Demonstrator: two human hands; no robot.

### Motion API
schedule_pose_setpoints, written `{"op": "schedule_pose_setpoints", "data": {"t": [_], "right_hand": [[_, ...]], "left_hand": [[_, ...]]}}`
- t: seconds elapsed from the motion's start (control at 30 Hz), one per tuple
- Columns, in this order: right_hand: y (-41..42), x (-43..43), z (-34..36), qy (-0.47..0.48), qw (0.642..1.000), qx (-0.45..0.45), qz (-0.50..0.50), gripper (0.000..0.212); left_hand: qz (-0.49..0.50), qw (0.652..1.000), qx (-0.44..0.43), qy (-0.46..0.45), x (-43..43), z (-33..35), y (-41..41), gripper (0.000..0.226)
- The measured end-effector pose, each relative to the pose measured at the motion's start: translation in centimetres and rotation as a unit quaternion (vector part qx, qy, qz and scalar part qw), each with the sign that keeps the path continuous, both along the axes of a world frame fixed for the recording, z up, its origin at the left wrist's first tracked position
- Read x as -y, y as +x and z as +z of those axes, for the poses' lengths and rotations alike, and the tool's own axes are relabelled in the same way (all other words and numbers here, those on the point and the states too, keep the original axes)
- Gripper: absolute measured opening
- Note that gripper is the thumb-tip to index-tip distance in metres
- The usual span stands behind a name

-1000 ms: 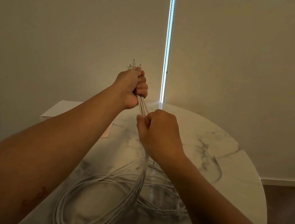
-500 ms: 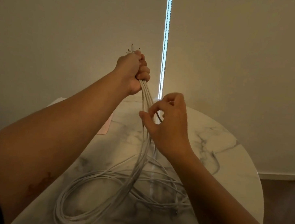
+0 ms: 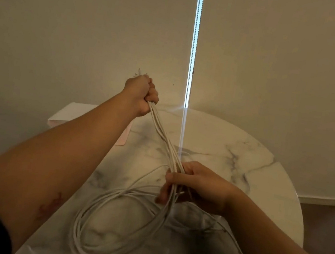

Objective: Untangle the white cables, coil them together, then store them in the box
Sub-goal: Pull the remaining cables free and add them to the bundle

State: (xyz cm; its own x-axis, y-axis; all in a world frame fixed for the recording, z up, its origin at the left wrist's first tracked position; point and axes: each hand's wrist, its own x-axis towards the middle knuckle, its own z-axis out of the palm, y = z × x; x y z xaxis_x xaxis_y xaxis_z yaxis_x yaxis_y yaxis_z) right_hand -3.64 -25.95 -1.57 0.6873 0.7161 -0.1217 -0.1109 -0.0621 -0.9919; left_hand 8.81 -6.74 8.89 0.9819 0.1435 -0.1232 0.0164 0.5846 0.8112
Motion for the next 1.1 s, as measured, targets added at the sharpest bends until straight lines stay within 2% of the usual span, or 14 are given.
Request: {"op": "schedule_pose_setpoints", "data": {"t": [0.07,0.13,0.23,0.33,0.4,0.5,0.57,0.63,0.7,0.73,0.83,0.93,1.0,1.1], "right_hand": [[0.3,0.6,0.3,0.064,0.997,-0.041,-0.006,0.024],[1.3,1.2,1.8,0.105,0.989,-0.055,-0.088,0.020],[3.0,2.2,5.4,0.015,0.989,0.062,-0.133,0.012],[3.4,3.4,5.7,-0.093,0.990,0.101,-0.034,0.021],[3.2,4.4,4.2,-0.088,0.994,0.061,-0.005,0.028],[4.1,5.7,3.6,-0.026,0.994,0.062,-0.087,0.027],[5.1,6.3,5.1,-0.098,0.954,0.222,-0.177,0.021],[6.0,6.5,7.0,-0.235,0.850,0.417,-0.221,0.024],[6.7,6.2,7.9,-0.351,0.763,0.493,-0.226,0.032],[7.1,6.2,8.0,-0.386,0.755,0.477,-0.232,0.033],[7.3,5.9,6.9,-0.426,0.809,0.356,-0.193,0.039],[7.1,6.1,4.8,-0.392,0.873,0.270,-0.108,0.041],[7.3,6.2,3.4,-0.394,0.868,0.282,-0.109,0.046],[7.8,5.8,1.8,-0.457,0.812,0.338,-0.131,0.054]], "left_hand": [[0.014,1.000,0.003,-0.018,-0.8,-0.2,0.1,0.037],[0.036,0.998,0.014,-0.044,-1.8,0.2,0.2,0.038],[0.073,0.994,0.037,-0.071,-3.2,1.8,0.3,0.039],[0.119,0.987,0.065,-0.086,-4.7,3.4,0.3,0.039],[0.151,0.982,0.072,-0.091,-6.4,3.8,0.1,0.039],[0.171,0.980,0.046,-0.093,-8.2,2.3,-0.4,0.037],[0.165,0.980,0.043,-0.104,-8.4,1.7,-0.7,0.037],[0.168,0.977,0.055,-0.117,-8.3,2.7,-1.0,0.038],[0.180,0.974,0.078,-0.117,-8.3,4.7,-1.2,0.039],[0.188,0.972,0.086,-0.114,-8.3,5.6,-1.3,0.039],[0.198,0.971,0.085,-0.107,-8.4,5.9,-1.9,0.040],[0.186,0.976,0.047,-0.103,-8.8,2.2,-2.6,0.039],[0.182,0.978,0.013,-0.098,-9.0,-1.6,-3.2,0.038],[0.167,0.980,-0.029,-0.103,-8.6,-7.0,-4.5,0.040]]}}
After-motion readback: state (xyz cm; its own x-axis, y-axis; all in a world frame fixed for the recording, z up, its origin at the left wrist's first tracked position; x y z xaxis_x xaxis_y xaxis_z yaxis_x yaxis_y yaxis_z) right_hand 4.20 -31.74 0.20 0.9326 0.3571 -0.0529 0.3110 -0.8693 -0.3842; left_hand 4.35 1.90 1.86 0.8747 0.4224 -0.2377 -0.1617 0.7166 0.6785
